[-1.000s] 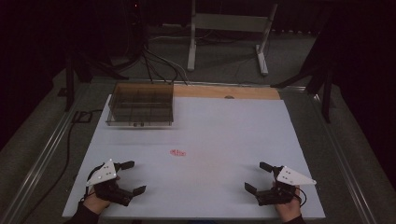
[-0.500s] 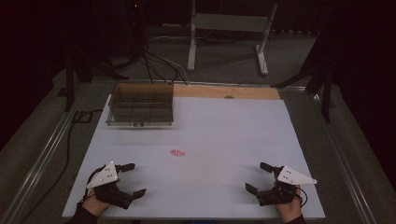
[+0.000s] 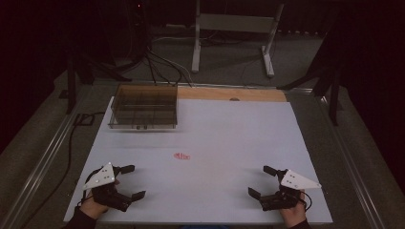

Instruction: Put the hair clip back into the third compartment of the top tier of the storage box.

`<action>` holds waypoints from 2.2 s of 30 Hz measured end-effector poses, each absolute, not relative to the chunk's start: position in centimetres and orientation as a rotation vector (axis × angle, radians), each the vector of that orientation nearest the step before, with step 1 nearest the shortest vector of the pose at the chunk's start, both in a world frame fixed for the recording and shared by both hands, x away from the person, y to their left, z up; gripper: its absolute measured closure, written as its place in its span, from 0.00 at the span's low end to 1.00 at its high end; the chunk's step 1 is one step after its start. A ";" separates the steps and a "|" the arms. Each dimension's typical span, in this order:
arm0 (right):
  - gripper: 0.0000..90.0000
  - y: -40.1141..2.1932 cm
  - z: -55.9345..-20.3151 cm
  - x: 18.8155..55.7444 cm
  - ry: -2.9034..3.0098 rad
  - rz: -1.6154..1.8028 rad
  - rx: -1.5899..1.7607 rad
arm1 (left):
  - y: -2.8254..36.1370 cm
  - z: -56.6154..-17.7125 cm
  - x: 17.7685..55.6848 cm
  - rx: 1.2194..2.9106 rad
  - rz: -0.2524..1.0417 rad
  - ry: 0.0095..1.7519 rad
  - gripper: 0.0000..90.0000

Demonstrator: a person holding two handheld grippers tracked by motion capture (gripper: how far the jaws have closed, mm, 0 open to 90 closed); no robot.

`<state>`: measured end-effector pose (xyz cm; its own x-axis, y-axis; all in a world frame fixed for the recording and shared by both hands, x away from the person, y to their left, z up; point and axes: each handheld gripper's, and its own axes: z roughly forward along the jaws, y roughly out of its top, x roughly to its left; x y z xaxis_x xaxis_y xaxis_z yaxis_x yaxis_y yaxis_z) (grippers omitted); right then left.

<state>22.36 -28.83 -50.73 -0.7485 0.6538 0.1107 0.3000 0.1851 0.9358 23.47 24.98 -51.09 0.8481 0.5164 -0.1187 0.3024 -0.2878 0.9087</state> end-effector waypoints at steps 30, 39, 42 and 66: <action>0.00 -27.9 -50.5 23.3 2.158 1.634 0.876 | 23.7 -47.4 25.4 1.916 0.187 0.557 0.01; 0.00 -27.8 -50.6 23.3 2.167 1.632 0.880 | 22.1 -47.1 27.2 1.925 0.164 0.526 0.01; 0.00 -27.9 -50.6 23.3 2.167 1.630 0.882 | 21.7 -47.1 27.7 1.920 0.162 0.521 0.01; 0.00 -28.0 -50.7 23.4 2.174 1.638 0.892 | 18.2 -47.6 30.3 1.959 0.155 0.495 0.01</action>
